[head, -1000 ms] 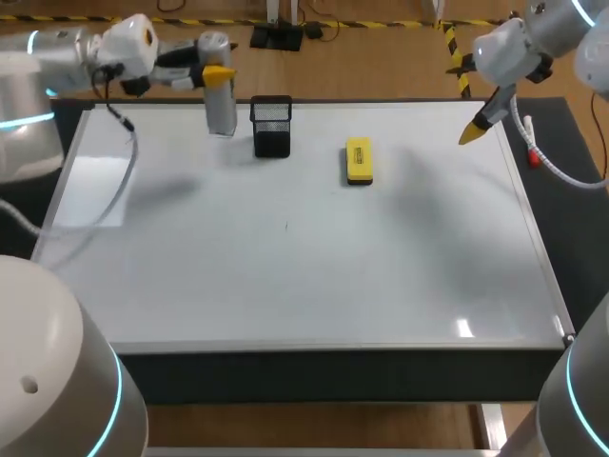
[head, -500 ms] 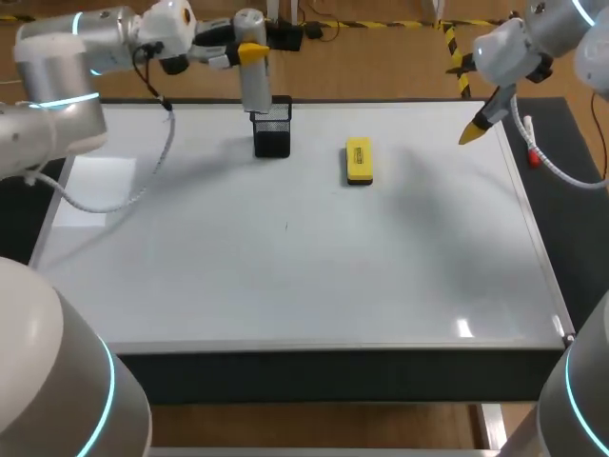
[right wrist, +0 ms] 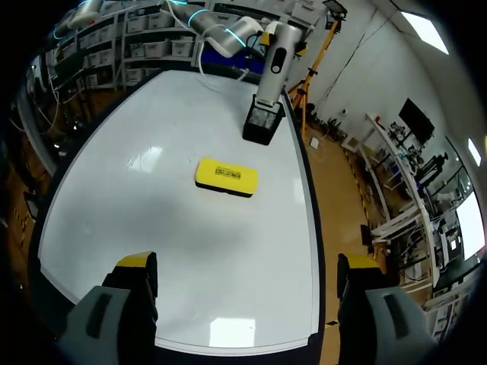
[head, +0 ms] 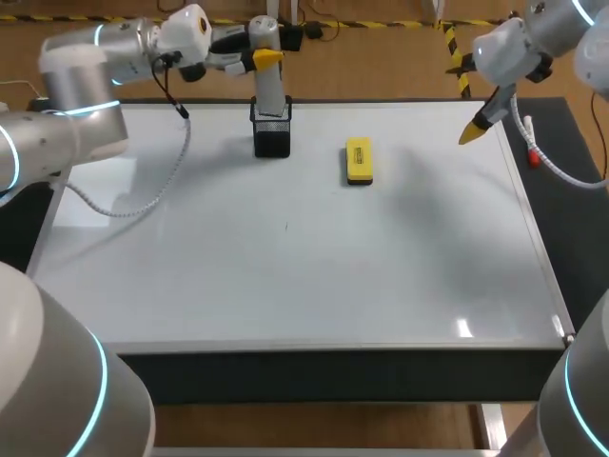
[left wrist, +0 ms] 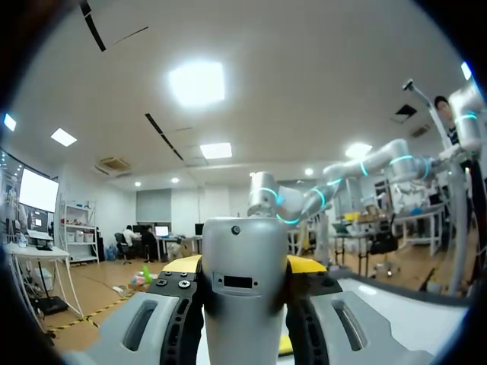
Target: Pick up the inspection probe, press it on each red-marked spot on the whiteboard one by one, put down the probe, pick up the eraser, and wipe off all the red marks.
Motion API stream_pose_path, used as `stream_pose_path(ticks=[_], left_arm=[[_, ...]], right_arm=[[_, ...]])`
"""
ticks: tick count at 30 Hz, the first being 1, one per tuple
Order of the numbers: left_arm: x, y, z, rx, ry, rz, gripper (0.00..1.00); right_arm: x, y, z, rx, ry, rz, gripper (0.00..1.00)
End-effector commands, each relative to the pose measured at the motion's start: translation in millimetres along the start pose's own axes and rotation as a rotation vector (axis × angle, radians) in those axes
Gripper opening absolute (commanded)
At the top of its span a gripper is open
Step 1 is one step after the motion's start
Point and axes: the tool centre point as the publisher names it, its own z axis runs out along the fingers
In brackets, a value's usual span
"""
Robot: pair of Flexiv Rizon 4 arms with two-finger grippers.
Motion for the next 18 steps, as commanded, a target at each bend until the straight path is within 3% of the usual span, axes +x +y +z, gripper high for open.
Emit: stream_pose_path(ticks=[1,18], left_arm=[[-5.9,7.7,-2,0.007,0.008,0.002,0.0],[-9.8,42.7,-15,0.008,-0.019,-0.036,0.0]], right_arm=[[0,0,0,0.003,0.002,-0.001,1.0],[0,0,0,0.003,0.002,-0.001,1.0]])
